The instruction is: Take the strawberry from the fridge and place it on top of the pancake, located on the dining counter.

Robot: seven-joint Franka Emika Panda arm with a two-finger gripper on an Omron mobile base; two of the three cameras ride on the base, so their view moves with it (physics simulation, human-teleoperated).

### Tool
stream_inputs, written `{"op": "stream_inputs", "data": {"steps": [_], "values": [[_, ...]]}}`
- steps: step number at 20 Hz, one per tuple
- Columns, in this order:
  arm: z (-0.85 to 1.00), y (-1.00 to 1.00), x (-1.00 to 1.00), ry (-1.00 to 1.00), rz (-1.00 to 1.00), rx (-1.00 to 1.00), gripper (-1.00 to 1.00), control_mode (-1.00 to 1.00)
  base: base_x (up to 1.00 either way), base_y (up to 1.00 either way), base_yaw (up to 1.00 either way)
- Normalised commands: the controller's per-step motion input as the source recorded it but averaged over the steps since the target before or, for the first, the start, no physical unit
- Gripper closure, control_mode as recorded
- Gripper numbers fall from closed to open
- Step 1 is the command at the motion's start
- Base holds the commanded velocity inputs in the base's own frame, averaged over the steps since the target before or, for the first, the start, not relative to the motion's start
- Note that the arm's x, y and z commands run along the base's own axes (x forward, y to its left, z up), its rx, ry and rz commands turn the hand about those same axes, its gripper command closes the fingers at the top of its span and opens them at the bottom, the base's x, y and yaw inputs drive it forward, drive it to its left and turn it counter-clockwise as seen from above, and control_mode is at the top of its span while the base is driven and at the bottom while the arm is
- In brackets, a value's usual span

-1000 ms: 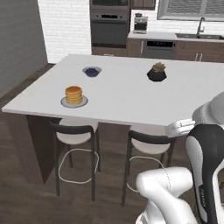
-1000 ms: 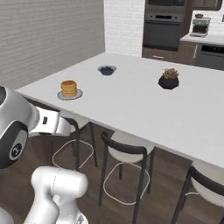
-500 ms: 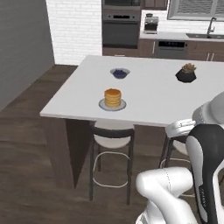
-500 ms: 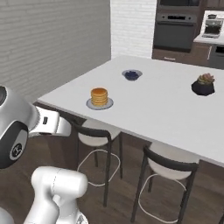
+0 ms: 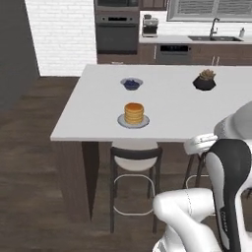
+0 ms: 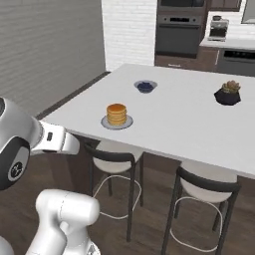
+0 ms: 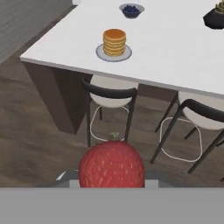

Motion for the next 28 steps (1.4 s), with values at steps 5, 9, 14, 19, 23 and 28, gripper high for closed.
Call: {"op": "stream_inputs", "data": {"steps": [5, 9, 14, 19, 23, 28], "values": [[0.0, 0.0, 0.0, 0.0, 0.0, 0.0, 1.0, 1.0, 0.25, 0.17, -0.31], [0.0, 0.0, 0.0, 0.0, 0.0, 0.0, 1.0, 1.0, 0.28, 0.92, -0.35], [0.0, 0.0, 0.0, 0.0, 0.0, 0.0, 1.0, 1.0, 0.46, 0.78, -0.26], [0.0, 0.0, 0.0, 0.0, 0.0, 0.0, 1.0, 1.0, 0.65, 0.02, -0.03], [0.0, 0.0, 0.0, 0.0, 0.0, 0.0, 1.0, 1.0, 0.7, 0.0, 0.0], [0.0, 0.0, 0.0, 0.0, 0.0, 0.0, 1.0, 1.0, 0.67, 0.0, -0.01]]}}
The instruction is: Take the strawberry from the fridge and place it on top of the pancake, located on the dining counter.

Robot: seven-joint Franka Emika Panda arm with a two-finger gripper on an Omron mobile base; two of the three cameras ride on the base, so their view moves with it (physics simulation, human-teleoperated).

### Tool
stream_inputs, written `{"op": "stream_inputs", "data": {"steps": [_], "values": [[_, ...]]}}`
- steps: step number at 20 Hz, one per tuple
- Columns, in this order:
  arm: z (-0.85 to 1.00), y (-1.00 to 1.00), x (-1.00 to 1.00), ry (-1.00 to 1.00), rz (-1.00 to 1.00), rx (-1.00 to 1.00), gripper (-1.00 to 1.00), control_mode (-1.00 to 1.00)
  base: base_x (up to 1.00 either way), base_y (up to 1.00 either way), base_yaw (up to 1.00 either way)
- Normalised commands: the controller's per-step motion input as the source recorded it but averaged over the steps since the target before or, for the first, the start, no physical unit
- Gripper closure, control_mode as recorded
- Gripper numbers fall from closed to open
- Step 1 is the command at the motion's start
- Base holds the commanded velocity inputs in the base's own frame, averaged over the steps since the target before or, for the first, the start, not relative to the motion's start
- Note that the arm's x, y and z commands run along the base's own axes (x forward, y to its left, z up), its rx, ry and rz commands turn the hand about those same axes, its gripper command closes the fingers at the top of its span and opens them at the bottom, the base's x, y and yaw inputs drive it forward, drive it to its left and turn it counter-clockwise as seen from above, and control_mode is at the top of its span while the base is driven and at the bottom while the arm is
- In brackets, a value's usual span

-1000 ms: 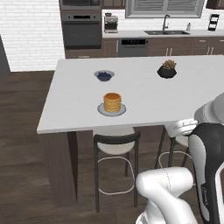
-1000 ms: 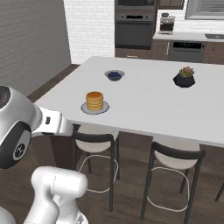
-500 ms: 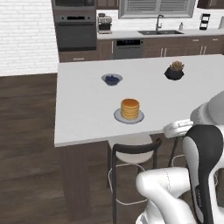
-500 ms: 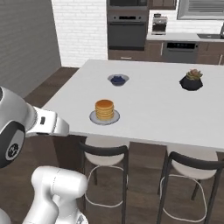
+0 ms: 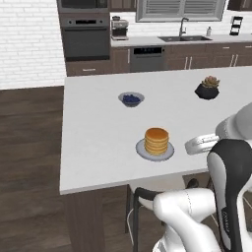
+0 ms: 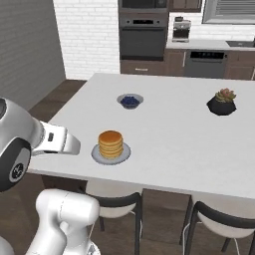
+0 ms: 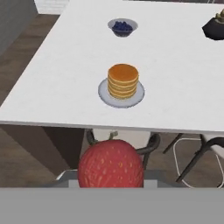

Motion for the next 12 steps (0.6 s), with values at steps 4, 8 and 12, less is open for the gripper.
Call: {"op": "stream_inputs", "data": {"steps": [4, 8, 12], "values": [[0.0, 0.0, 0.19, 0.01, 0.0, 0.0, 1.0, -1.0, 0.52, 0.0, -0.01], [0.0, 0.0, 0.83, 0.03, 0.0, 0.0, 1.0, -1.0, 0.0, 0.0, 0.0], [-0.09, 0.0, 0.81, 0.04, 0.0, 0.0, 1.0, -1.0, 0.0, 0.0, 0.0]]}}
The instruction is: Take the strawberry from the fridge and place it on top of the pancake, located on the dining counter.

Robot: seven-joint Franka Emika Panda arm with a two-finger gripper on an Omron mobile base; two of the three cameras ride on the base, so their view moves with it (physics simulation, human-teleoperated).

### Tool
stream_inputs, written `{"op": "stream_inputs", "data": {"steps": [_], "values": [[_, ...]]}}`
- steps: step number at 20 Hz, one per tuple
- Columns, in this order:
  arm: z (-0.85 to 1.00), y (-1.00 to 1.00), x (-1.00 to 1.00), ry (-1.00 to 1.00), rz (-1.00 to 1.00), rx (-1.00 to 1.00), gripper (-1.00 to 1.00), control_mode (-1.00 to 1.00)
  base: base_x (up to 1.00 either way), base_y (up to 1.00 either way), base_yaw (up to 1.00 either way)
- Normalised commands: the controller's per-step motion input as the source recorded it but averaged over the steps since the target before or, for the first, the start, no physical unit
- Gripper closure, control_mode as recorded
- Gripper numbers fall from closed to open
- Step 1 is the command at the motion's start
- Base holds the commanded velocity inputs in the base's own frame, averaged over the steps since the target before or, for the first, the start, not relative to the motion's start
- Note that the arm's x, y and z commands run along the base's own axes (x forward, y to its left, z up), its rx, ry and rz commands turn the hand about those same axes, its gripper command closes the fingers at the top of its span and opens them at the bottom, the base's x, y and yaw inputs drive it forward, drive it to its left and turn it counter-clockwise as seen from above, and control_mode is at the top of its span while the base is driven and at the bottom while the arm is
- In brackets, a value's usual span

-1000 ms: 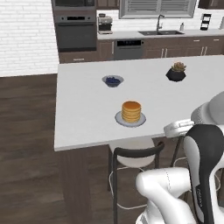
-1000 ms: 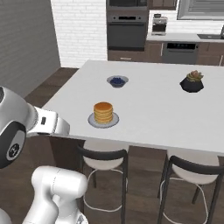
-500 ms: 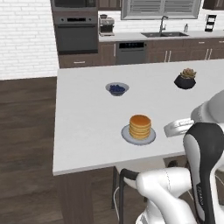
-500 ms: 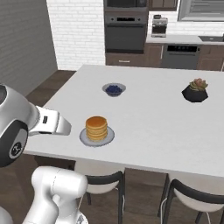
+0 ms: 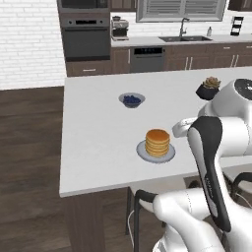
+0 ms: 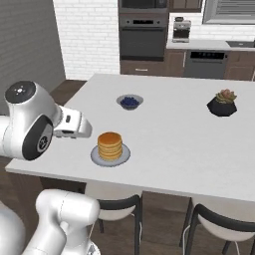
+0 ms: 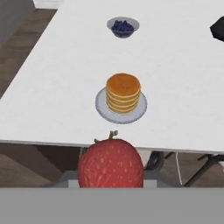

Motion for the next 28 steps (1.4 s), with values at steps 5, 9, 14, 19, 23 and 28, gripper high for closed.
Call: {"op": "stream_inputs", "data": {"steps": [5, 9, 14, 19, 23, 28], "values": [[-0.28, 0.0, 0.55, 0.03, 0.0, -0.01, 1.0, -1.0, 0.0, 0.0, 0.0], [-0.43, 0.0, 0.43, 0.07, 0.0, -0.03, 1.0, -1.0, 0.0, 0.0, 0.0], [-0.33, -0.1, 0.4, 0.01, 0.0, -0.01, 1.0, -1.0, 0.0, 0.0, 0.0], [-0.21, -0.11, 0.38, 0.0, 0.0, 0.0, 1.0, -1.0, 0.0, 0.0, 0.0], [-0.22, 0.0, 0.49, 0.0, 0.0, 0.0, 1.0, -1.0, 0.0, 0.0, 0.0], [-0.22, 0.0, 0.33, 0.0, 0.0, 0.0, 1.0, -1.0, 0.0, 0.0, 0.0]]}}
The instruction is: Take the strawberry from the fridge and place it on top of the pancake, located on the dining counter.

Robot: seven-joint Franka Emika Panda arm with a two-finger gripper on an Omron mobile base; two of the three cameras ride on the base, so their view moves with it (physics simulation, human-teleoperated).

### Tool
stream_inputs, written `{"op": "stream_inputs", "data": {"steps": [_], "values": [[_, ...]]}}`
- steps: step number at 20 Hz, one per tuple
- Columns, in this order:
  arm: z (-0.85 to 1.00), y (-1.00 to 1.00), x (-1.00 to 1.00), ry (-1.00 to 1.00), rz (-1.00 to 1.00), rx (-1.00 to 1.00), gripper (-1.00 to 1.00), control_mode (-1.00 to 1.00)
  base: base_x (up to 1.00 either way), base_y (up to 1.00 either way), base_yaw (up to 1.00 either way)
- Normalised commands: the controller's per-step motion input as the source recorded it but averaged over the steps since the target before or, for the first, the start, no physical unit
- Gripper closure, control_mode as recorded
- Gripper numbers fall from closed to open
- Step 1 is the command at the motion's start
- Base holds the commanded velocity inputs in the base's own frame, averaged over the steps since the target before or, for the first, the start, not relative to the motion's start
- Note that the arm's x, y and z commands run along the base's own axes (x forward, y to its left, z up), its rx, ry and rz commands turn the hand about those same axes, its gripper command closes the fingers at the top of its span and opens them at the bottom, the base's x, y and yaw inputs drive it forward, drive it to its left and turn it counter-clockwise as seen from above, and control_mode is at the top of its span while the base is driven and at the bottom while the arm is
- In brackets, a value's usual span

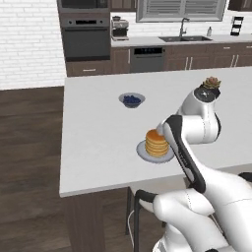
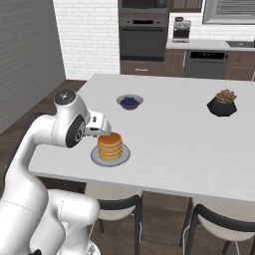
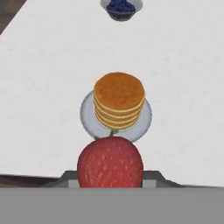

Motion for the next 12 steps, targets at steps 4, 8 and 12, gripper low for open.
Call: {"op": "stream_inputs", "data": {"steps": [4, 8, 12], "values": [[-0.26, -0.01, 0.17, 0.0, 0.0, 0.0, 1.0, -1.0, 0.0, 0.0, 0.0], [-0.23, -0.05, 0.2, 0.0, 0.0, 0.0, 1.0, -1.0, 0.0, 0.0, 0.0], [-0.17, -0.04, 0.27, 0.0, 0.0, 0.0, 1.0, -1.0, 0.0, 0.0, 0.0]]}}
